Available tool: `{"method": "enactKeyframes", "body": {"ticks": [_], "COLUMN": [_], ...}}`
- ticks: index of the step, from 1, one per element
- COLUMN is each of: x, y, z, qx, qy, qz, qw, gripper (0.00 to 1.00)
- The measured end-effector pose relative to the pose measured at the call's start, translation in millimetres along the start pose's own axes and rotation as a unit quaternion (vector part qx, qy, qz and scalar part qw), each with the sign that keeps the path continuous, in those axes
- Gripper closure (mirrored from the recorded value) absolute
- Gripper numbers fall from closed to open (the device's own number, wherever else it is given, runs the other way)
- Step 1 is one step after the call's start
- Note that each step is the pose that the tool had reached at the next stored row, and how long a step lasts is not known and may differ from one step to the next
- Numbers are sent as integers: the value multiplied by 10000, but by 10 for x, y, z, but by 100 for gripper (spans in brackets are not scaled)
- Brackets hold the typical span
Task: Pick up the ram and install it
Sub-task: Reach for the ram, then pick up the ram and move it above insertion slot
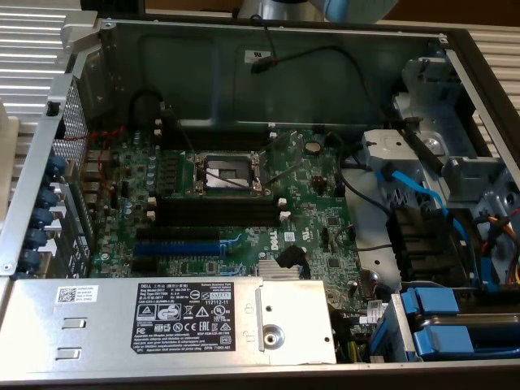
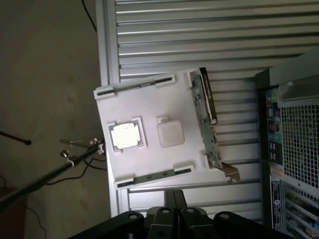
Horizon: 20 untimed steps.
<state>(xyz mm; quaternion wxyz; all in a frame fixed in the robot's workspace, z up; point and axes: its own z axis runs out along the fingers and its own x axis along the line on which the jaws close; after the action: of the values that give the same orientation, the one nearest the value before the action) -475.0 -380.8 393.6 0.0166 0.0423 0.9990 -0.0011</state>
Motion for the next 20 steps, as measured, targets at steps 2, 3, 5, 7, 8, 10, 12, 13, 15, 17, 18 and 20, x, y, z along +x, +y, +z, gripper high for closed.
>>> {"method": "enactKeyframes", "body": {"ticks": [2,3,5,7,8,10,12,13,15,17,18,20], "x": [40,69,134,192,207,207,209,209,209,209,209,209], "y": [2,0,-3,0,6,9,16,15,15,15,15,15], "z": [-1,-2,-3,-4,-3,-2,3,2,2,3,3,3], "qx": [-74,-93,-124,-143,-151,-160,-166,-166,-167,-167,-167,-167], "qy": [7,11,20,26,26,28,28,29,30,29,29,29], "qz": [-2,-3,-5,-6,-5,-6,-5,-5,-5,-6,-5,-6], "qw": [10000,10000,9999,9999,9999,9999,9999,9999,9999,9999,9999,9999], "gripper": [89,89,89,89,89,89,89,89,89,89,89,89]}}
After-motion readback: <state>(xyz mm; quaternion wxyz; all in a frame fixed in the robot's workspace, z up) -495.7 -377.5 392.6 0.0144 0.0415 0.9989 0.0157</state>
